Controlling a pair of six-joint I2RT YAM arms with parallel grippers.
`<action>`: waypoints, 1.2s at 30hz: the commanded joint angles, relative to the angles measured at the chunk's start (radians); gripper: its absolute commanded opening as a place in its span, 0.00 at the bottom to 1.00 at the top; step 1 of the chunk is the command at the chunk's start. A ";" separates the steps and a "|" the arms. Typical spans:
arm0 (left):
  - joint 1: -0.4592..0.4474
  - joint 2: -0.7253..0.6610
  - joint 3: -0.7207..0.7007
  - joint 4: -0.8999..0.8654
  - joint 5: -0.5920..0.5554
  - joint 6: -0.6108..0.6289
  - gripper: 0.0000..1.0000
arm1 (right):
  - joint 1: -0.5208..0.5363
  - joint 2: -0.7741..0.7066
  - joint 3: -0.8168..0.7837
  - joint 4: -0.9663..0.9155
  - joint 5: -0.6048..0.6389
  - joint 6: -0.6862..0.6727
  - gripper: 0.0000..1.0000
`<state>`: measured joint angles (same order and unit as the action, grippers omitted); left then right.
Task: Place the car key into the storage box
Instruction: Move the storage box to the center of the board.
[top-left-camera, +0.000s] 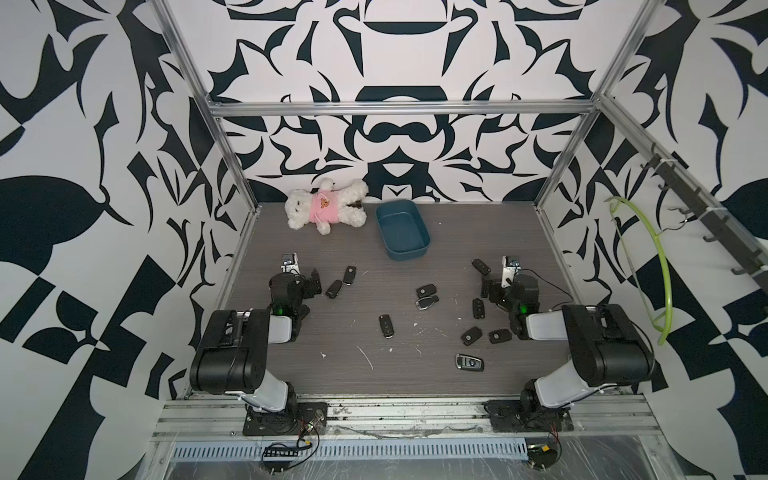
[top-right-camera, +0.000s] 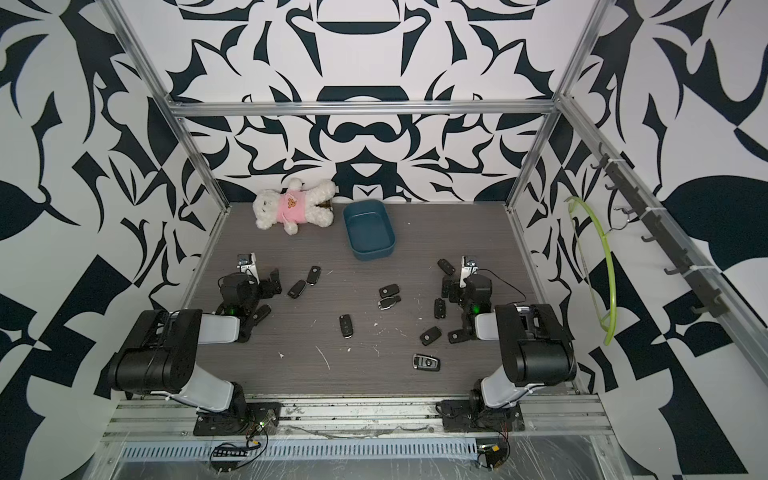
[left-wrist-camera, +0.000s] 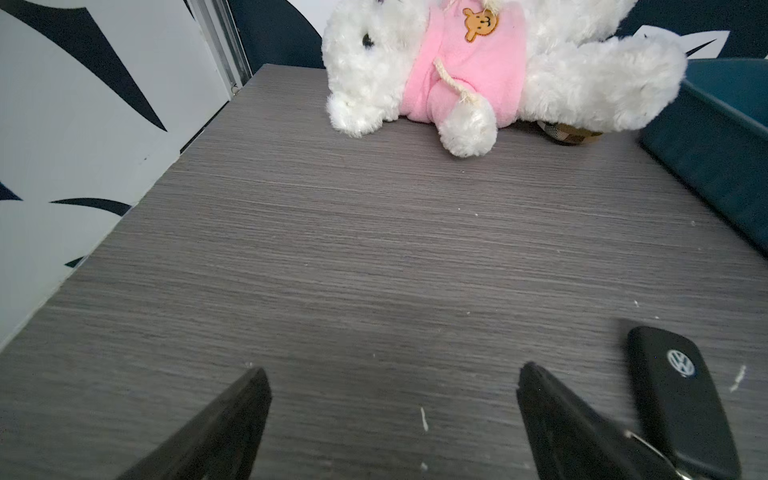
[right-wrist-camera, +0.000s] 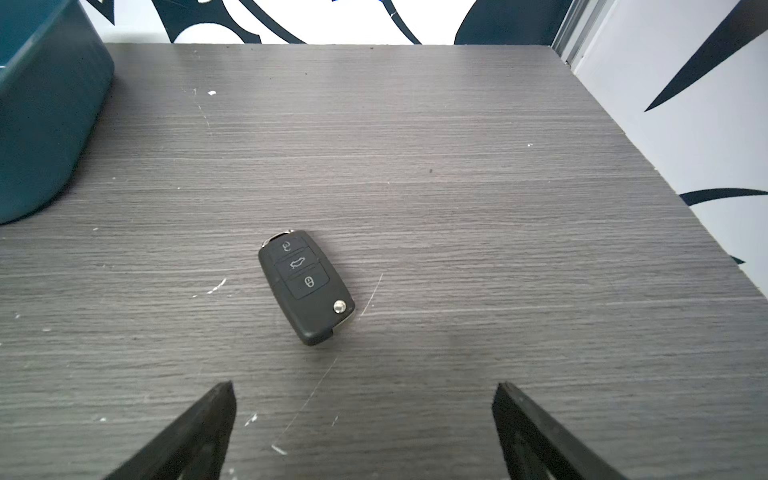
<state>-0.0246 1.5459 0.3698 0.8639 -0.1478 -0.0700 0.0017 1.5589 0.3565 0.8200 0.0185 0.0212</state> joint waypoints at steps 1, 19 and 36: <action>-0.001 -0.005 0.009 0.013 0.014 0.007 0.99 | 0.003 -0.016 0.020 0.015 -0.006 -0.004 0.99; -0.001 -0.004 0.009 0.012 0.013 0.007 0.99 | 0.003 -0.017 0.020 0.014 -0.007 -0.005 0.99; 0.036 -0.308 0.661 -1.244 -0.248 -0.379 0.99 | 0.001 -0.366 0.432 -0.764 0.197 0.509 0.99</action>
<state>-0.0132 1.2396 1.0115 -0.0742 -0.3779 -0.3218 0.0017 1.2156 0.7002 0.2726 0.1349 0.2989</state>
